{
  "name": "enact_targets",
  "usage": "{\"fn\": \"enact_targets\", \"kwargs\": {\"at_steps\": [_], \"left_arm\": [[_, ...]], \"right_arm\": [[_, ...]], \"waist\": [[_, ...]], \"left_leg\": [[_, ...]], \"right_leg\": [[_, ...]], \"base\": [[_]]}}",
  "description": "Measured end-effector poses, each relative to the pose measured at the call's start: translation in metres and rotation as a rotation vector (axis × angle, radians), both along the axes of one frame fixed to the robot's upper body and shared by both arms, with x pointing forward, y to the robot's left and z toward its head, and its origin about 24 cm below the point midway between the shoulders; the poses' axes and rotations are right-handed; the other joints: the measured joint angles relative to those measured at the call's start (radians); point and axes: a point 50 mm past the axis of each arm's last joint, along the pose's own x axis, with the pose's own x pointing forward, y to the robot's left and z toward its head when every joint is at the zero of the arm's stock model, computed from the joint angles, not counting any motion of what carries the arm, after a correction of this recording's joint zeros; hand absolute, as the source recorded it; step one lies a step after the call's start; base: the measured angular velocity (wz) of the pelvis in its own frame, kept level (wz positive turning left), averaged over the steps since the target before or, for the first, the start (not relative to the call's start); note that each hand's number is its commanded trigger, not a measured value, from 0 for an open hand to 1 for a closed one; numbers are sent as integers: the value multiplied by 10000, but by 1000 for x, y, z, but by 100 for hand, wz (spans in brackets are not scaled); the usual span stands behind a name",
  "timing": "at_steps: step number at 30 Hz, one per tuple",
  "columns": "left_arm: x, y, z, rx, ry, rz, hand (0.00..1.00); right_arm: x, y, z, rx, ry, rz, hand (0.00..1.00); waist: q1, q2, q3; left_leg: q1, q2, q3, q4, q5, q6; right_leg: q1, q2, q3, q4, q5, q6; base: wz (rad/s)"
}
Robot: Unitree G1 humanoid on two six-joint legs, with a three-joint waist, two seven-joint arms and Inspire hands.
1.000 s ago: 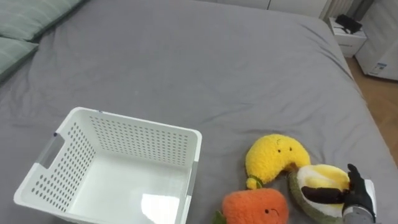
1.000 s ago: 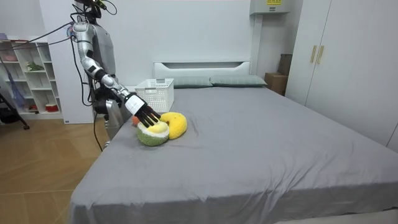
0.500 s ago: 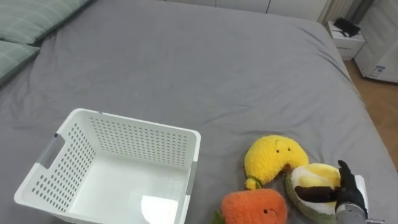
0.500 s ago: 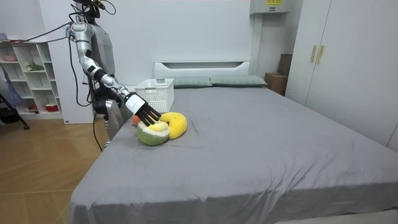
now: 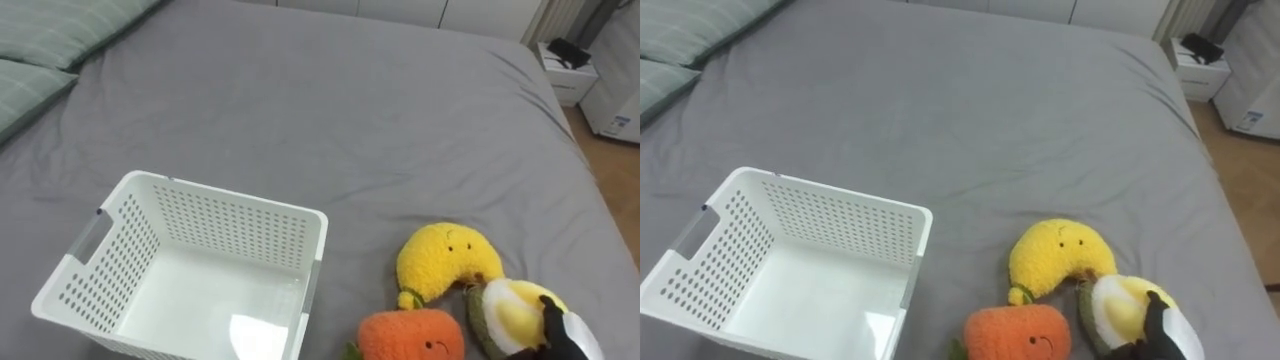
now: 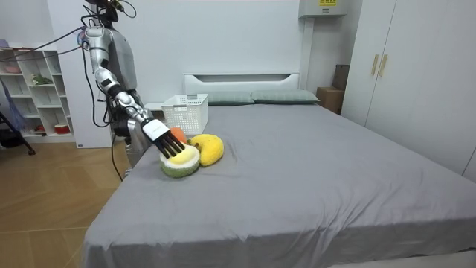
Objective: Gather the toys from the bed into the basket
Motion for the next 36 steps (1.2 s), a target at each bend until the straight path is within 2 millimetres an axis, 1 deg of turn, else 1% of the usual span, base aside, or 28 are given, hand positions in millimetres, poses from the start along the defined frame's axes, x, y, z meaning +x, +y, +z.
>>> {"fn": "enact_targets", "kwargs": {"at_steps": [4, 6, 13, 16, 25, 31, 33, 36], "left_arm": [[-1, 0, 0, -87, 16, -2, 0], [2, 0, 0, -66, -95, -35, 0], [8, 1, 1, -16, -310, -105, 0], [8, 1, 1, -16, -311, -105, 0], [9, 1, 1, -20, -320, -116, 0], [5, 1, 1, -47, -221, -93, 0], [6, 1, 1, -40, -255, -83, 0], [5, 1, 1, -45, -216, -70, 0]], "right_arm": [[-3, -6, 1, -453, -19, -136, 100], [-5, -9, 2, -627, 19, -221, 100], [-11, -10, -2, -775, 247, -396, 100], [-15, -11, -4, -815, 406, -481, 100], [-13, -10, -3, -740, 240, -519, 100], [-12, -13, -2, -370, 57, -1119, 100], [-11, -15, -1, -217, -77, -1359, 100], [-3, -15, 5, 15, -574, -1637, 100]], "waist": [[-33, -36, 1], [-25, -52, -1], [-24, -33, -26], [-18, -27, -32], [-9, 30, -54], [-6, 25, -39], [-15, 13, -32], [-84, -27, -19]], "left_leg": [[-66, -29, -74, 13, 2, 3], [-85, -40, -112, 16, 3, 5], [-164, -60, -174, 4, 4, 5], [-181, -59, -170, -22, 5, 5], [-151, -50, -174, -14, 5, 5], [12, -47, -175, 22, 3, 7], [23, -47, -173, 26, 2, 7], [7, -44, -126, 25, 5, 9]], "right_leg": [[-47, -53, -63, -1, -5, -1], [-50, -60, -102, -10, -6, -1], [-44, -49, -165, -94, -2, -2], [-39, 2, -160, -90, 4, -3], [-39, 3, -156, -4, 16, -4], [115, -10, -161, 35, 15, -3], [56, -72, -151, 51, 15, -3], [14, -73, -59, 63, 12, 1]], "base": [[2], [6], [1], [0], [0], [0], [0], [-5]]}}
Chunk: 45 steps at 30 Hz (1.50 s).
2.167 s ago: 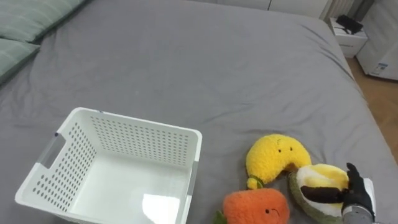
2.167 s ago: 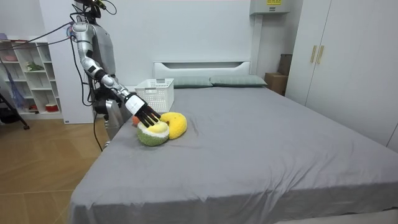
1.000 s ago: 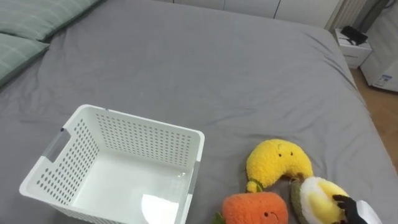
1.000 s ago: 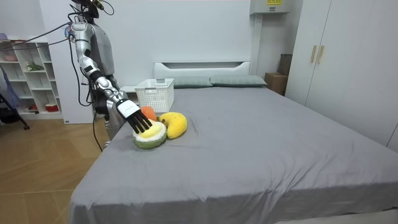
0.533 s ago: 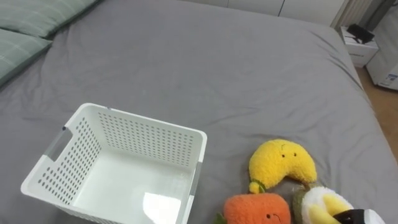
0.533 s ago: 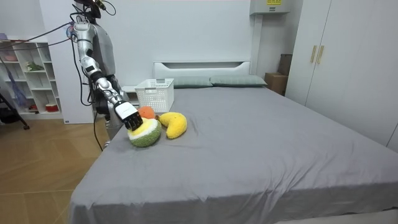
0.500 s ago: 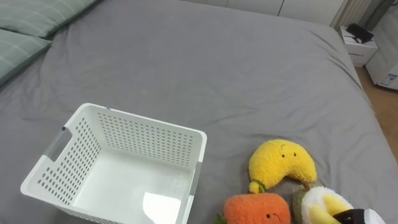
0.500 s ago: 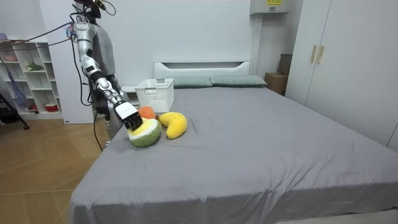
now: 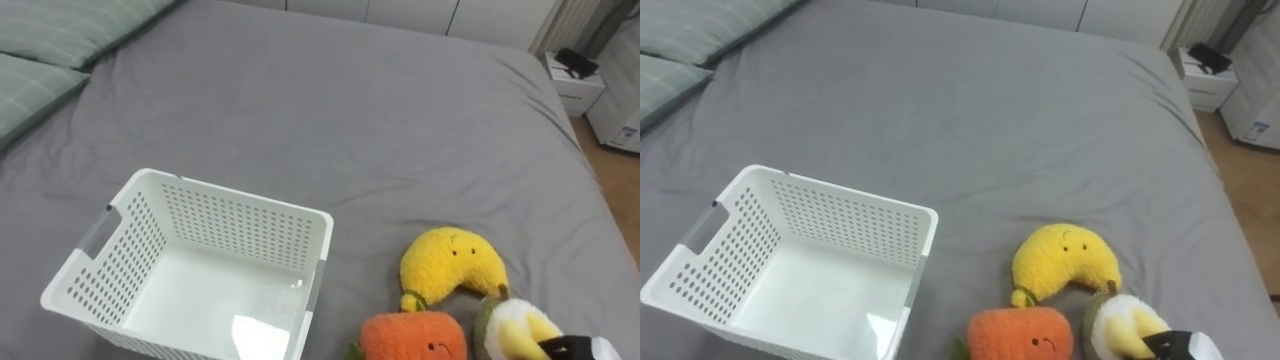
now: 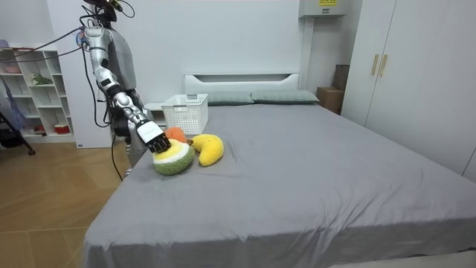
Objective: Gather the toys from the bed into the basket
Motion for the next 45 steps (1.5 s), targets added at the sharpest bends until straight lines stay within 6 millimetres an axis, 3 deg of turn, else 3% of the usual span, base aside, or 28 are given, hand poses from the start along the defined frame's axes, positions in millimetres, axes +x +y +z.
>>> {"fn": "enact_targets", "kwargs": {"at_steps": [6, 10, 17, 23, 27, 31, 37, 45], "left_arm": [[-1, 0, 0, 12, -7, 84, 0], [3, 7, 4, 253, -316, 339, 0], [12, 5, 4, 218, -677, 260, 0], [17, 1, 3, 119, -795, 220, 0], [18, -1, 2, 64, -832, 230, 0], [18, -3, 1, 7, -840, 242, 0], [21, -4, 1, -24, -884, 228, 0], [20, -5, -1, 44, -680, 174, 0]], "right_arm": [[22, 1, 19, 309, -1392, 116, 100], [49, 6, 49, 290, -3136, 529, 100], [78, 18, 95, 176, -5379, 1410, 100], [92, 27, 133, 89, -7047, 2076, 100], [96, 33, 148, 163, -7567, 2543, 100], [99, 39, 159, 355, -7947, 3006, 100], [109, 47, 166, 736, -8219, 3375, 100], [129, 87, 197, 1119, -9049, 5234, 100]], "waist": [[-192, 26, -18], [-284, -12, 6], [-336, -76, 14], [-526, 43, 12], [-533, 95, -6], [-454, 128, -34], [-167, 84, -6], [202, 15, 21]], "left_leg": [[4, -17, 194, -196, 84, 42], [-2, -14, 296, -263, 101, 49], [115, 77, 723, -432, 94, 39], [-30, 98, 783, -414, 94, 40], [-70, 107, 786, -415, 93, 39], [-162, 108, 774, -346, 97, 39], [-101, 123, 788, -349, 97, 37], [-210, 118, 718, -351, 95, 36]], "right_leg": [[-161, -3, 161, -20, -3, 2], [-316, 26, 299, 3, -2, 2], [-357, 115, 685, 46, 12, 7], [-522, 116, 684, 186, 16, 6], [-561, 122, 729, 208, 16, 6], [-644, 127, 675, 229, 16, 6], [-637, 117, 614, 298, 15, 7], [-679, 105, 491, 304, 15, 7]], "base": [[-9], [-9], [-14], [-4], [0], [0], [0], [1]]}}
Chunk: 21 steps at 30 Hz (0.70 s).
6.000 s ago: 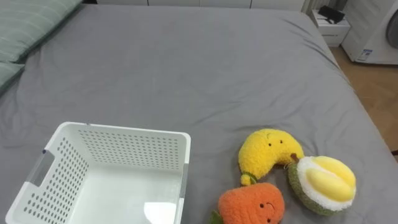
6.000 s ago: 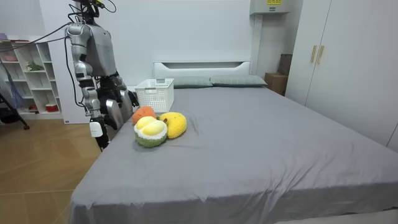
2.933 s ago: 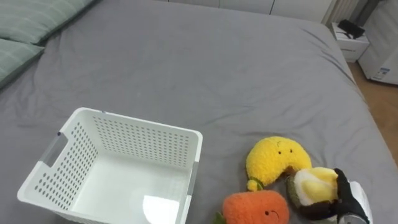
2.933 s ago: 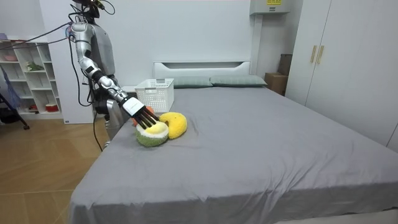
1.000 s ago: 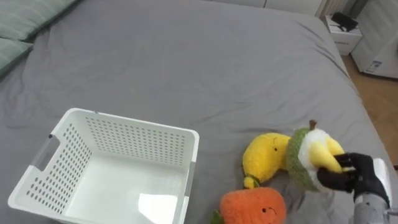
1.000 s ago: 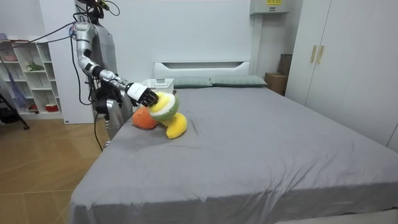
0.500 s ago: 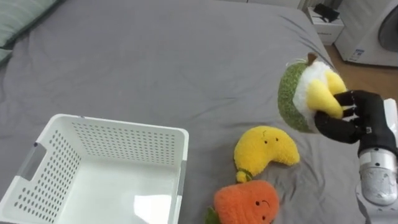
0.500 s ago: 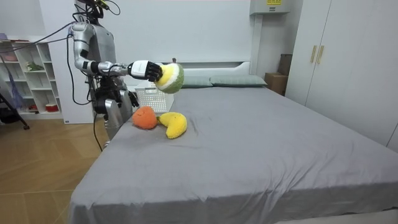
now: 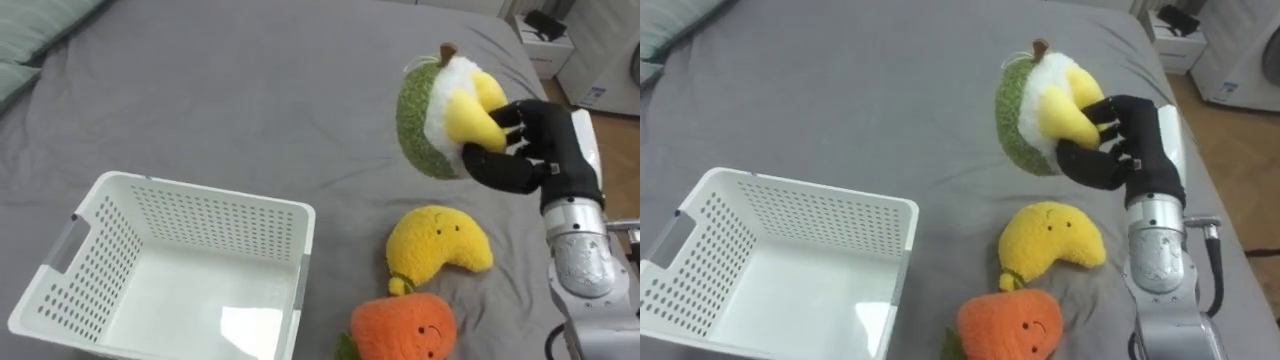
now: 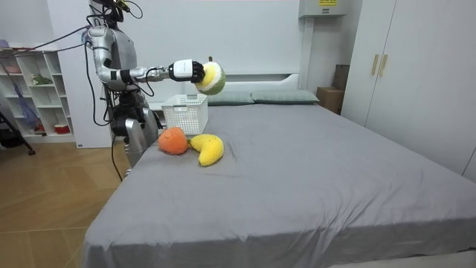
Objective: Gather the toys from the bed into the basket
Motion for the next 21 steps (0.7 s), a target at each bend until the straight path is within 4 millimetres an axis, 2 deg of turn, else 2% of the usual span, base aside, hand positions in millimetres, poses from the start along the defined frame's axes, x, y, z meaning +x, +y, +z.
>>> {"fn": "enact_targets", "kwargs": {"at_steps": [2, 8, 15, 21], "left_arm": [[1, 0, 0, -4, -17, -13, 0], [1, -1, -1, -26, 33, -11, 0], [8, -6, -2, -122, 103, -497, 0], [16, -6, -2, -46, 98, -980, 0]], "right_arm": [[2, 11, 7, -48, -259, 470, 100], [10, 39, 24, -733, -745, 1815, 100], [7, 72, 22, -1226, -444, 3224, 100], [9, 95, 28, -2155, -445, 4389, 100]], "waist": [[222, -22, -16], [546, -42, -27], [986, -107, -36], [1263, -186, 6]], "left_leg": [[-4, -11, -93, 0, 3, 1], [-106, -39, -345, 16, 7, 2], [-290, -59, -489, 122, 7, -7], [-339, -71, -574, 165, 16, -19]], "right_leg": [[27, -7, -132, -9, 0, 0], [52, -31, -470, -29, 0, 0], [34, -26, -527, -168, 1, -1], [30, -33, -556, -164, 2, -2]], "base": [[10], [12], [8], [3]]}}
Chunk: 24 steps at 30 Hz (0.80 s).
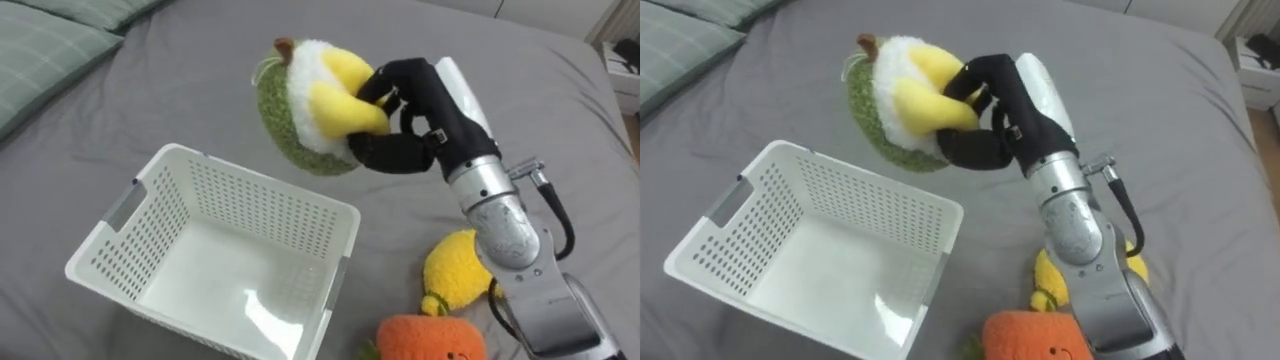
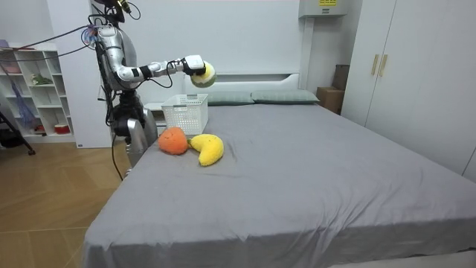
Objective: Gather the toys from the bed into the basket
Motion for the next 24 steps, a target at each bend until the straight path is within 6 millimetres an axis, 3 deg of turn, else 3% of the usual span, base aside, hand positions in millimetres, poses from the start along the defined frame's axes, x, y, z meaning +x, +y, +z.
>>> {"fn": "enact_targets", "kwargs": {"at_steps": [10, 20, 21, 22, 23, 24], "left_arm": [[23, -2, 2, -135, -272, -691, 0], [36, -3, 5, 258, -681, -901, 0], [35, -3, 5, 300, -672, -891, 0], [34, -3, 4, 350, -635, -846, 0], [33, -3, 4, 340, -582, -765, 0], [33, -2, 4, 348, -575, -763, 0]], "right_arm": [[-12, 40, -20, -1575, 929, 1742, 100], [-15, 42, -55, -2563, 2475, 1820, 100], [-14, 42, -56, -2571, 2564, 1807, 92], [-14, 42, -61, -2651, 2741, 1781, 65], [-14, 41, -66, -2805, 2933, 1741, 51], [-13, 40, -69, -2899, 3031, 1689, 5]], "waist": [[308, -143, 24], [569, -199, 53], [567, -209, 50], [556, -222, 60], [551, -234, 65], [547, -256, 80]], "left_leg": [[-102, -82, -312, 26, 27, 11], [-230, -120, -363, 5, 61, 33], [-239, -120, -362, -2, 63, 32], [-240, -120, -362, -4, 67, 32], [-238, -122, -361, -7, 68, 34], [-240, -122, -362, -4, 68, 35]], "right_leg": [[5, -55, -256, -20, 8, -7], [-121, -80, -319, -18, 8, -7], [-133, -78, -319, -17, 8, -8], [-140, -80, -334, -19, 8, -7], [-146, -82, -340, -21, 8, -8], [-146, -84, -358, -22, 8, -8]], "base": [[7], [2], [0], [0], [0], [0]]}}
